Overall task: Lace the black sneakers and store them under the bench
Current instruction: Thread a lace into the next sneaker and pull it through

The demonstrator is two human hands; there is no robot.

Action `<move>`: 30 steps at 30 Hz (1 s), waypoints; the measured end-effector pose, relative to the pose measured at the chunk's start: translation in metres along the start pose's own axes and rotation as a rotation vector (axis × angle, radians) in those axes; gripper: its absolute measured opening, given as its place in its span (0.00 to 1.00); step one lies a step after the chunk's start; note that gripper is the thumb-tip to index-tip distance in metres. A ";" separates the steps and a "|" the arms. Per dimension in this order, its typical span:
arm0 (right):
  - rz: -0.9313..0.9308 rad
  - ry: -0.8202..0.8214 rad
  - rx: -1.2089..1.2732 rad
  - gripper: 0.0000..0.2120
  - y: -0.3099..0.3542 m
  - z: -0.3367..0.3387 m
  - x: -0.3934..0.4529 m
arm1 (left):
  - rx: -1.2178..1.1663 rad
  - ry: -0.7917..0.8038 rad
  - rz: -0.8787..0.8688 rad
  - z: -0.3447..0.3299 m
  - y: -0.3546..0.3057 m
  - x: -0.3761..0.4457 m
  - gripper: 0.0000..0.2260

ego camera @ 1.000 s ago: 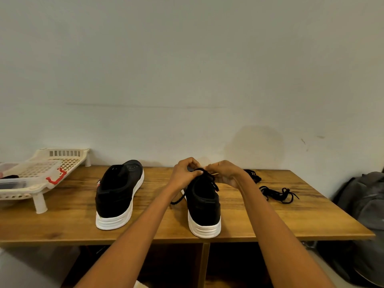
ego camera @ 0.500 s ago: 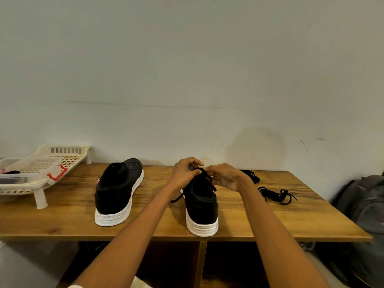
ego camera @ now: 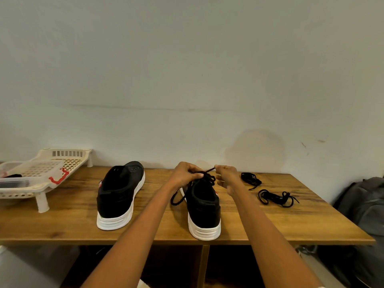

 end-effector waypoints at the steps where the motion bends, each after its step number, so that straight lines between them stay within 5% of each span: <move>1: 0.049 -0.010 -0.062 0.12 -0.001 0.000 0.000 | 0.002 0.003 0.005 0.000 0.000 0.000 0.10; 4: 0.331 -0.039 -0.269 0.17 0.008 0.009 -0.004 | 0.019 0.000 -0.010 -0.001 -0.002 -0.002 0.09; 7: 0.511 0.204 -0.443 0.17 0.024 0.011 -0.014 | 0.002 -0.014 -0.025 -0.002 -0.002 -0.005 0.08; 10: 0.507 0.405 -0.676 0.17 0.021 0.005 -0.017 | 0.022 -0.072 -0.041 -0.003 -0.003 -0.008 0.08; 18: 0.476 0.323 -0.603 0.11 0.010 0.003 -0.016 | 0.476 -0.176 -0.172 0.010 -0.012 -0.010 0.15; 20: 0.451 0.325 -0.569 0.11 0.008 0.002 -0.018 | 0.282 -0.193 -0.135 0.019 -0.017 -0.011 0.20; 25: 0.386 0.280 -0.497 0.11 0.005 -0.001 -0.017 | -1.038 -0.317 -0.037 0.036 -0.029 -0.011 0.18; 27: 0.359 0.263 -0.468 0.10 0.004 -0.002 -0.016 | -1.399 -0.352 -0.081 0.044 -0.030 -0.009 0.18; 30: 0.320 0.253 -0.402 0.10 0.002 -0.003 -0.017 | -1.246 -0.438 -0.091 0.053 -0.027 -0.010 0.19</move>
Point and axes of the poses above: each hand's wrist, its own x-axis towards the middle knuckle, its own z-axis out of the back of the hand, y = z × x, the point moved 2 cm from there along x, towards the middle knuckle, and after that the axes turned 9 degrees about -x, right-handed, at the moved point
